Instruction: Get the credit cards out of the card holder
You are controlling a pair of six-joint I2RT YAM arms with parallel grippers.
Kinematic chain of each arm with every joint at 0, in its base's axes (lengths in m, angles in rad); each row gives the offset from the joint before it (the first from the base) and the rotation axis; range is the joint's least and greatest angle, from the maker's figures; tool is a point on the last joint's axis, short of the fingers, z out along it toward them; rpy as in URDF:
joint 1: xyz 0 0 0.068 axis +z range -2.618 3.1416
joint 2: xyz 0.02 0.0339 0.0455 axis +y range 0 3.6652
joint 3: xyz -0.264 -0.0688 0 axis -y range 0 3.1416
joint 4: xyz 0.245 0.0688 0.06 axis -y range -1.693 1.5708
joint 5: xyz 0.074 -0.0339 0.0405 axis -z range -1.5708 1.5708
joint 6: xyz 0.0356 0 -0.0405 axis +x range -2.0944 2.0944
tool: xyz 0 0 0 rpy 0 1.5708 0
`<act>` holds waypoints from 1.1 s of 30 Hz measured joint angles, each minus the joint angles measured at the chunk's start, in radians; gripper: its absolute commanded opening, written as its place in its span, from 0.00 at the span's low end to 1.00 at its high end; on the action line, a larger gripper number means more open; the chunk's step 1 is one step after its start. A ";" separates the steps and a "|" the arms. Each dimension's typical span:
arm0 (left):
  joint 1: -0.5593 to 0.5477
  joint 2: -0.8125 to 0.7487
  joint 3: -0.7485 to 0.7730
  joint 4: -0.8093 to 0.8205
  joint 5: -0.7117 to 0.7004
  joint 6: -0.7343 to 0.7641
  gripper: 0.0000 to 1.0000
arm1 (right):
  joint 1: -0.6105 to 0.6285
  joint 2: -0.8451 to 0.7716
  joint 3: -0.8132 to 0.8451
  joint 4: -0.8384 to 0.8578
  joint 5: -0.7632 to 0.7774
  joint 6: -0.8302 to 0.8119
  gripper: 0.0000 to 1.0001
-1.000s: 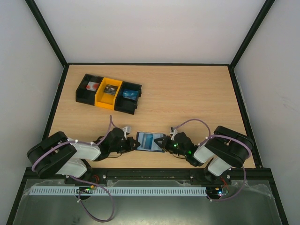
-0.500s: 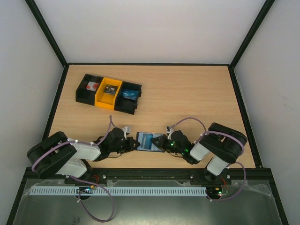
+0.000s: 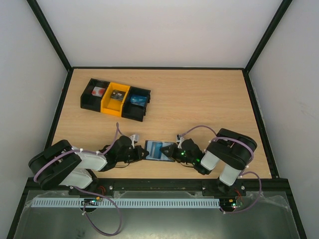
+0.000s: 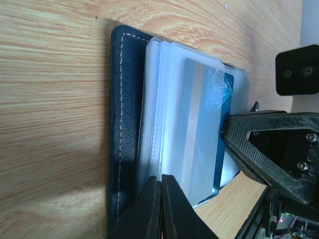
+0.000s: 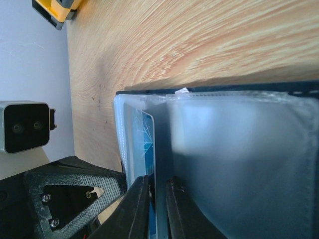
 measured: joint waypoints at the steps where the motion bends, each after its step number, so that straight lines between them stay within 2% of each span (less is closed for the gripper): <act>1: 0.000 0.000 -0.001 0.002 0.000 0.000 0.03 | 0.000 0.006 0.000 0.008 -0.001 0.000 0.08; 5: 0.000 -0.008 -0.006 0.001 0.000 -0.001 0.03 | 0.000 0.035 0.001 0.047 -0.011 0.007 0.02; 17: -0.001 -0.015 -0.012 0.001 -0.001 -0.003 0.03 | 0.000 0.035 -0.024 0.103 -0.017 0.016 0.02; 26: -0.001 -0.018 -0.017 0.004 -0.001 -0.003 0.03 | 0.000 -0.034 -0.043 0.028 0.007 -0.002 0.02; 33: -0.001 -0.034 -0.032 0.004 -0.001 -0.003 0.03 | 0.000 -0.208 -0.047 -0.163 0.064 -0.055 0.02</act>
